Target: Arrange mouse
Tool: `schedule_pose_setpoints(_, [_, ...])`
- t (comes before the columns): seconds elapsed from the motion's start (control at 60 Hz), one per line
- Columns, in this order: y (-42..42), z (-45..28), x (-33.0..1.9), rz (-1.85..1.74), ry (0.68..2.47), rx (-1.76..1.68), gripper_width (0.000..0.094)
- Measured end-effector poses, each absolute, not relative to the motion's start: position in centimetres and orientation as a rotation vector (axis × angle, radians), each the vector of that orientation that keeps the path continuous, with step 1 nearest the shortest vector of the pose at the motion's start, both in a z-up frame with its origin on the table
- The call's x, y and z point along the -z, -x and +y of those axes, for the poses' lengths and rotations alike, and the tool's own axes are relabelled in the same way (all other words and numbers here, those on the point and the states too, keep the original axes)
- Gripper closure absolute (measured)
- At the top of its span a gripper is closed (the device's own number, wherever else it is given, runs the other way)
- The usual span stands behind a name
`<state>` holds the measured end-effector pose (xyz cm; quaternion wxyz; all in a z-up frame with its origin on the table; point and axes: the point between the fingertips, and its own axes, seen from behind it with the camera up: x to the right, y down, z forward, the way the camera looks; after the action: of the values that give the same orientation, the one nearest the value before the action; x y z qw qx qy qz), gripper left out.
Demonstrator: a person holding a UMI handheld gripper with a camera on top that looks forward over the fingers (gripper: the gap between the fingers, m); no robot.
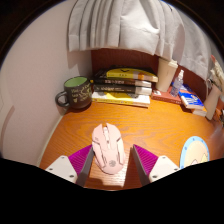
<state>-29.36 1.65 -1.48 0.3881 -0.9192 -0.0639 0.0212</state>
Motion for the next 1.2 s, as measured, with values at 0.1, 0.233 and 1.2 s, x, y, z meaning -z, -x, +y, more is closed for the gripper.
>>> schedule_pose_setpoints(0.1, [28.8, 3.3, 1.5, -0.115, 2.347, -0.045, 0.0218])
schedule_pose_setpoints(0.233, [28.4, 4.6, 1.6, -0.057, 2.354, -0.034, 0.0386])
schedule_pose_setpoints(1.2, [6.1, 4.3, -24.7, -0.049, 2.035, 0.085, 0.0541])
